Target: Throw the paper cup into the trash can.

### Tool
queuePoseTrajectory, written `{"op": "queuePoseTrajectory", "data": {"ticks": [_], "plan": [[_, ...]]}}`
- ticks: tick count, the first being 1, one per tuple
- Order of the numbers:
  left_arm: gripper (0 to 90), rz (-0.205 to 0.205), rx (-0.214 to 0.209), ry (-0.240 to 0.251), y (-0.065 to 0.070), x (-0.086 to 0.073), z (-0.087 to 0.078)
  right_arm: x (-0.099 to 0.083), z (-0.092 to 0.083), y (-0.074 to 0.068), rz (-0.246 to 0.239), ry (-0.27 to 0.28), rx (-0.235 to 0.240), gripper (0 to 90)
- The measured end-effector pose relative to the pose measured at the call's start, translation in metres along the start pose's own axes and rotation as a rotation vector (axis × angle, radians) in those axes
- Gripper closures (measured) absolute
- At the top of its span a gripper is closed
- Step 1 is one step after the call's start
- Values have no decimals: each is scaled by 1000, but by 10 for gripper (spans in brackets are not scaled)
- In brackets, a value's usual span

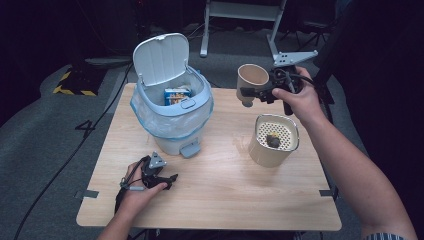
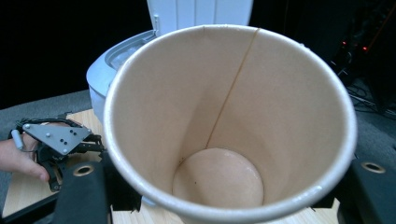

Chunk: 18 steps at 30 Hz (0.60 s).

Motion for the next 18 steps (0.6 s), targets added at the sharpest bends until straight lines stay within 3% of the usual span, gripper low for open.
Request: {"op": "queuePoseTrajectory", "data": {"ticks": [9, 10, 18], "plan": [[226, -6, 4, -3, 1, 0, 0, 24, 32, -8, -27, 8, 22, 309], [226, -5, 3, -3, 1, 0, 0, 29, 41, -10, -11, 35, 38, 309], [226, -6, 4, -4, 1, 0, 0, 46, 66, -15, 15, 97, 59, 307]]}}
Point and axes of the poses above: each handheld gripper's, and its own axes: z roughly forward along the jaws, x roughly out of its top, y roughly to its right, the point moved 2 cm from there along z, roughly forward along the jaws, and after that the axes turned 3 degrees about -z, right-handed, at the moved point
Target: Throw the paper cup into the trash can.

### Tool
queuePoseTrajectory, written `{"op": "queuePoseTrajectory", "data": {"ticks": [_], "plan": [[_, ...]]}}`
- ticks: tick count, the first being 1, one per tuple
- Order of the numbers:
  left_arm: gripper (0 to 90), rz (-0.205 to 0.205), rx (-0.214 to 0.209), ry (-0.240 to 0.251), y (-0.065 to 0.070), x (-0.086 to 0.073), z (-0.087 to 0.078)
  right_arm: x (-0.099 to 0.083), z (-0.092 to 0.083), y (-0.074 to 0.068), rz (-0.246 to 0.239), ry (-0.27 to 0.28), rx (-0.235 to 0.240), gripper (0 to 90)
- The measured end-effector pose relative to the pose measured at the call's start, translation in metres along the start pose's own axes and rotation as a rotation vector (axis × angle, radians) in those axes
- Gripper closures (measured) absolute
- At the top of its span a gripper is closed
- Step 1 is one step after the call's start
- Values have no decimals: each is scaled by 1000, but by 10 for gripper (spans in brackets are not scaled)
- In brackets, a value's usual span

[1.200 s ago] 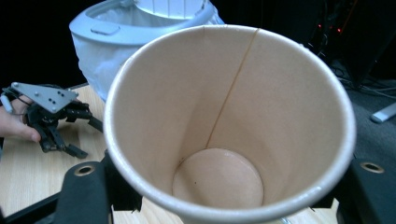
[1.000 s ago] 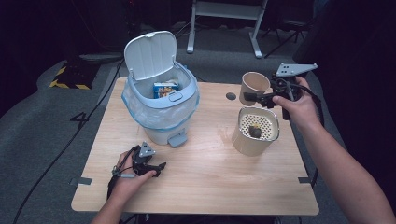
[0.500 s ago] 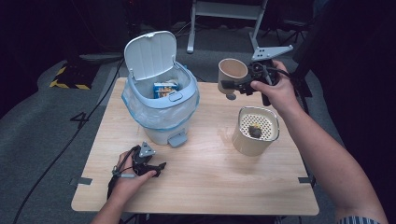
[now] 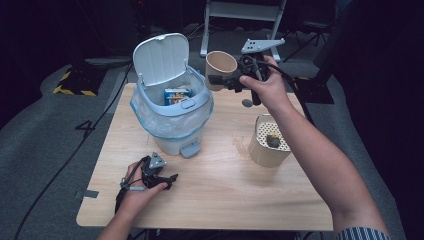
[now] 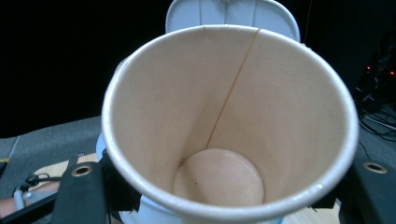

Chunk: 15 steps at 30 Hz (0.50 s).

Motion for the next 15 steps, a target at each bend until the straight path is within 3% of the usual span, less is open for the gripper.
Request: {"op": "queuePoseTrajectory", "data": {"ticks": [10, 15], "plan": [[226, -1, 0, 1, 0, 0, 0, 13, 34, 1, -1, 4, -11, 301], [226, 0, -2, 2, 0, 0, 0, 16, 54, -1, 7, -23, 0, 300]]}}
Point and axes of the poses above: each handheld gripper's, and its own axes: z roughly forward along the jaws, x roughly out of its top, y roughly to its right, the point moved 2 cm from there along z, roughly forward along the jaws, and after that the axes turned 3 degrees about -z, right-handed, at the moved point
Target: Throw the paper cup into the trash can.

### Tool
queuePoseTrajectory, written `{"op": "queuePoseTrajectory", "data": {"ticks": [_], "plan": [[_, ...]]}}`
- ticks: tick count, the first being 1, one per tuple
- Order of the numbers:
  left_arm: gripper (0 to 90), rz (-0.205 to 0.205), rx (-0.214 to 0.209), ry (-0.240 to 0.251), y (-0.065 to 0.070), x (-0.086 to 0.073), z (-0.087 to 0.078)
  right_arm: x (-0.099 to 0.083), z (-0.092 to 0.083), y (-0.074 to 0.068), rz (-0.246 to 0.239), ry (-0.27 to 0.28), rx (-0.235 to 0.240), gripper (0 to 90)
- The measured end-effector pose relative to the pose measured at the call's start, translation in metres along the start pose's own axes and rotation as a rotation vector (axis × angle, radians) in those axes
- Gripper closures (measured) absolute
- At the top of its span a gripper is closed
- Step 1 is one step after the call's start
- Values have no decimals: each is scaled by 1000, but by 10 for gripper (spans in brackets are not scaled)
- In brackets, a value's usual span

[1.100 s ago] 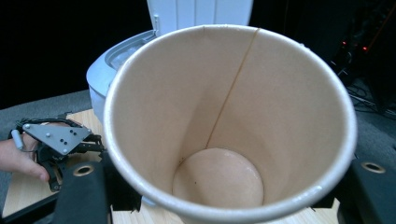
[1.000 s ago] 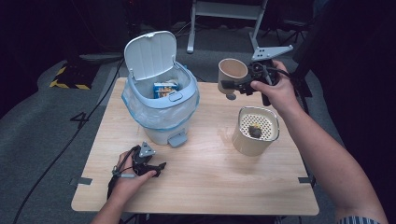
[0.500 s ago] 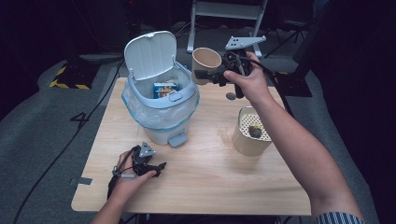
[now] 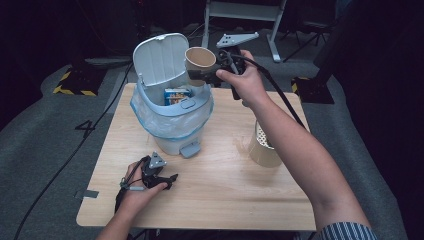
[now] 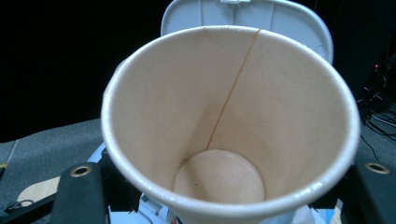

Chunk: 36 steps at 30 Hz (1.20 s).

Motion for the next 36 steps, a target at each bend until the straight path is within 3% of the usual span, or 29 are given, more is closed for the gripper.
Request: {"op": "queuePoseTrajectory", "data": {"ticks": [10, 16, 21, 24, 25, 26, 27, 28, 31, 36], "plan": [[226, 0, 0, 1, 0, 0, 0, -1, 33, -7, -19, -114, -18, 298], [226, -1, 0, 1, 0, 0, 0, -3, 43, -5, -18, -154, -33, 298], [226, -2, 0, 2, 0, 0, 0, -3, 51, -2, -29, -216, -74, 300], [226, -1, 0, 1, 0, 0, 0, -3, 54, 0, -37, -211, -70, 276], [226, -1, 1, 4, 0, 0, 0, -4, 55, 0, -55, -196, -51, 188], [226, -1, 1, 4, 0, 0, 0, -4, 55, 0, -55, -196, -51, 188], [226, 0, 0, 1, 0, 0, 0, -2, 57, -3, -58, -130, -68, 131], [226, 0, 1, 0, 0, 0, 0, 0, 57, -3, -57, -119, -75, 190], [226, 0, 1, 0, 0, 0, 0, 3, 52, -4, -71, -106, -88, 129], [226, 0, 1, 0, 0, 0, 0, 7, 36, -3, -91, -83, -90, 162]]}}
Point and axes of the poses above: each handheld gripper's, and its own axes: z roughly forward along the jaws, x roughly out of its top, y roughly to its right, the point moved 2 cm from there along z, roughly forward along the jaws, and after that the axes turned 3 degrees about -z, right-handed, at the moved point
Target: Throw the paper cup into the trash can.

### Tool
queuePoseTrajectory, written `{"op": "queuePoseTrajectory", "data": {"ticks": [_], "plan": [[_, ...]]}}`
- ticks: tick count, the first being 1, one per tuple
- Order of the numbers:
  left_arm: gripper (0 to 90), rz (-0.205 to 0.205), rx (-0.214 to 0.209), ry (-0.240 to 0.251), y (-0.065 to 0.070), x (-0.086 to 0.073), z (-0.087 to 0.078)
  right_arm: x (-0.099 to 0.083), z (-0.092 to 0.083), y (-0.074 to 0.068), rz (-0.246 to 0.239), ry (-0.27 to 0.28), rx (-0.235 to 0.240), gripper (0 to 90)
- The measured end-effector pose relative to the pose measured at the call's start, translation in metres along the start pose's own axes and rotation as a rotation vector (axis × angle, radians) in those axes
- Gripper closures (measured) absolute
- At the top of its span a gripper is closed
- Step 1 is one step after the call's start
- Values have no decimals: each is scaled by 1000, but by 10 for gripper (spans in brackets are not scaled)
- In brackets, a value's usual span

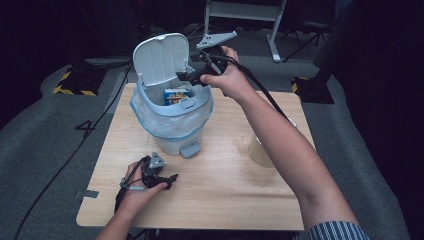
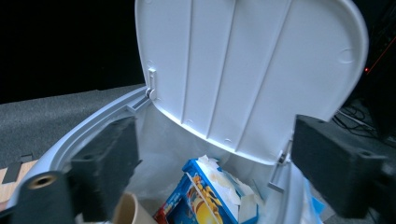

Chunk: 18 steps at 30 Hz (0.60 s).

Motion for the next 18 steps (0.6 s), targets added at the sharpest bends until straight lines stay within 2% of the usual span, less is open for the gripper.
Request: {"op": "queuePoseTrajectory", "data": {"ticks": [4, 5, 6, 8, 12, 15, 17, 18], "plan": [[226, 0, -1, 1, 0, 0, 0, 0, -12, 1, 0, 11, -2, 154], [226, -1, -2, 1, 0, 0, 0, -1, -22, 3, 0, 16, 0, 155], [226, -1, -2, 0, 0, 0, 0, -1, -22, 3, 0, 16, 0, 155], [226, -2, -1, 3, 0, 0, 0, -2, -33, 3, -4, 6, 2, 157], [226, -2, -1, 4, 0, 0, 0, -3, -47, 0, 14, 17, 4, 160], [226, 0, -2, 0, 0, 0, 0, -3, -65, -4, -10, 10, -2, 165], [225, 1, 4, 2, -1, 1, 1, -4, -70, -5, -11, 10, -1, 166], [222, -1, 4, 0, 0, 1, 1, -6, -80, -7, -18, 2, -3, 180]]}}
Point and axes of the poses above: each handheld gripper's, and its own axes: z roughly forward along the jaws, x roughly out of its top, y roughly to its right, the point moved 2 cm from there along z, roughly forward along the jaws, and after that the axes turned 3 degrees about -z, right-handed, at the moved point
